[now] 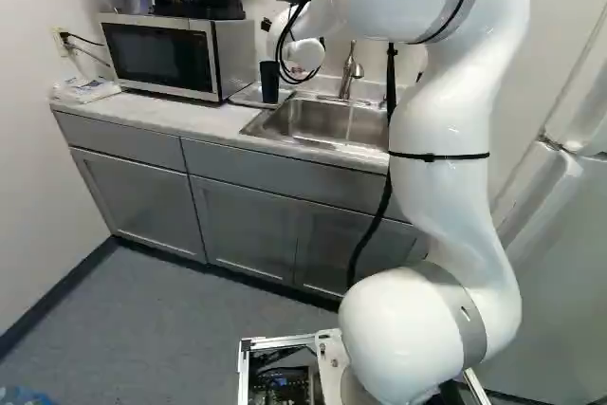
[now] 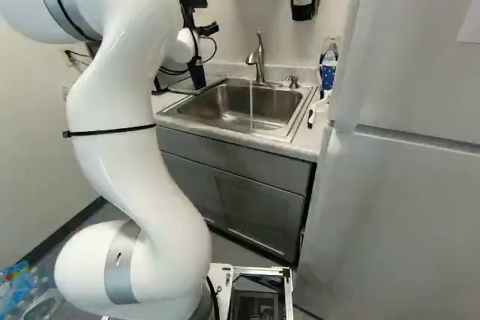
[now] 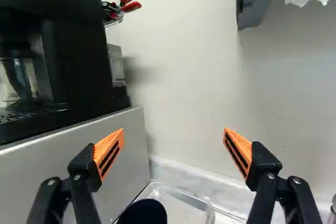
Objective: Rinse the cup and place it in the tray
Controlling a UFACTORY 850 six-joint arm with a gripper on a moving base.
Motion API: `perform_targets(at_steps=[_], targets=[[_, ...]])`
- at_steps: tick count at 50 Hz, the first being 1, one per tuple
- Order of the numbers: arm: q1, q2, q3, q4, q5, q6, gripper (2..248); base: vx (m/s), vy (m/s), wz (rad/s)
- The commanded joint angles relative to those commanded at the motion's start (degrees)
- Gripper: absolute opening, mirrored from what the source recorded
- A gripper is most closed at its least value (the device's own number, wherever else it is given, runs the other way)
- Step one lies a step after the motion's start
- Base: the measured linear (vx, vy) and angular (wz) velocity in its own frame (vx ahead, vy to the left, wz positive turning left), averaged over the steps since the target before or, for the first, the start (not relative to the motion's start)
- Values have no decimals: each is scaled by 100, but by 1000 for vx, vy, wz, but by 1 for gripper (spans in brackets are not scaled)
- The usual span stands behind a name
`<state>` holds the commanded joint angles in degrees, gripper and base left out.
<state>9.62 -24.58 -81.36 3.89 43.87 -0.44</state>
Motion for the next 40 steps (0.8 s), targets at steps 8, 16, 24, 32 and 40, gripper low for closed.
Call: perform_targets(at_steps=[8, 16, 24, 32, 40], targets=[[0, 14, -78, 0, -223, 0, 247, 0, 0, 0], [-13, 40, -142, 0, -490, 0, 247, 0, 0, 0], [-56, 116, -146, 0, -769, 0, 247, 0, 0, 0], [-114, 211, -128, 0, -1051, 0, 247, 0, 0, 0], [-179, 301, -116, 0, -1333, 0, 247, 0, 0, 0]])
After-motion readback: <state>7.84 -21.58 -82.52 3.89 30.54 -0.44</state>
